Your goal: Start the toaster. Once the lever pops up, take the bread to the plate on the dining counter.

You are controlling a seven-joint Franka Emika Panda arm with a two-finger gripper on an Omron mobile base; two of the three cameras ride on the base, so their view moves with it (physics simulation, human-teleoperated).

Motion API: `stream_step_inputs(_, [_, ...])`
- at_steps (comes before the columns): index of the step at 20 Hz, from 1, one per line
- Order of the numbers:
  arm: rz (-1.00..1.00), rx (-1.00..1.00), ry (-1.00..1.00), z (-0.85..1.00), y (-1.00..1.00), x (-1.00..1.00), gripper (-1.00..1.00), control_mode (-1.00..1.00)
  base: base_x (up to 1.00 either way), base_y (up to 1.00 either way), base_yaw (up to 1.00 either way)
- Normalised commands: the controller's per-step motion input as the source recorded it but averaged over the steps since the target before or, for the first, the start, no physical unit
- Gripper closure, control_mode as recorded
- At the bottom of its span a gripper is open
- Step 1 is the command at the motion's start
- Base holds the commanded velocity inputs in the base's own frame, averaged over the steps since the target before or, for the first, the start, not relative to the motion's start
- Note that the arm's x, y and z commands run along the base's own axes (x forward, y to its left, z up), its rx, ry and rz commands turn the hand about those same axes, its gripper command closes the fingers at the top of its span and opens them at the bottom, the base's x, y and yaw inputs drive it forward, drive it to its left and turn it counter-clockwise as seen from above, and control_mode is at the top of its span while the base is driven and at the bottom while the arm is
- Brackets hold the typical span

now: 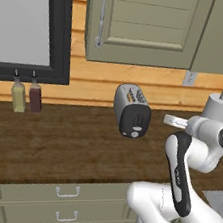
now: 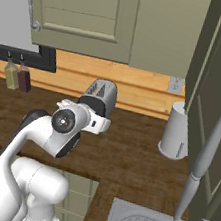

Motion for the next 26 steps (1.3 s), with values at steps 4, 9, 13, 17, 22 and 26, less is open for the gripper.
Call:
stream_step_inputs(4, [0.0,0.0,0.0,0.0,0.0,0.0,-1.0,-1.0,0.0,0.0,0.0])
stream_step_inputs(9, [0.0,0.0,0.0,0.0,0.0,0.0,-1.0,-1.0,0.0,0.0,0.0])
stream_step_inputs(13, [0.0,0.0,0.0,0.0,0.0,0.0,-1.0,-1.0,0.0,0.0,0.0])
stream_step_inputs(17, [0.0,0.0,0.0,0.0,0.0,0.0,-1.0,-1.0,0.0,0.0,0.0])
stream_step_inputs(22, [0.0,0.0,0.0,0.0,0.0,0.0,-1.0,-1.0,0.0,0.0,0.0])
stream_step_inputs(26, [0.0,0.0,0.0,0.0,0.0,0.0,-1.0,-1.0,0.0,0.0,0.0])
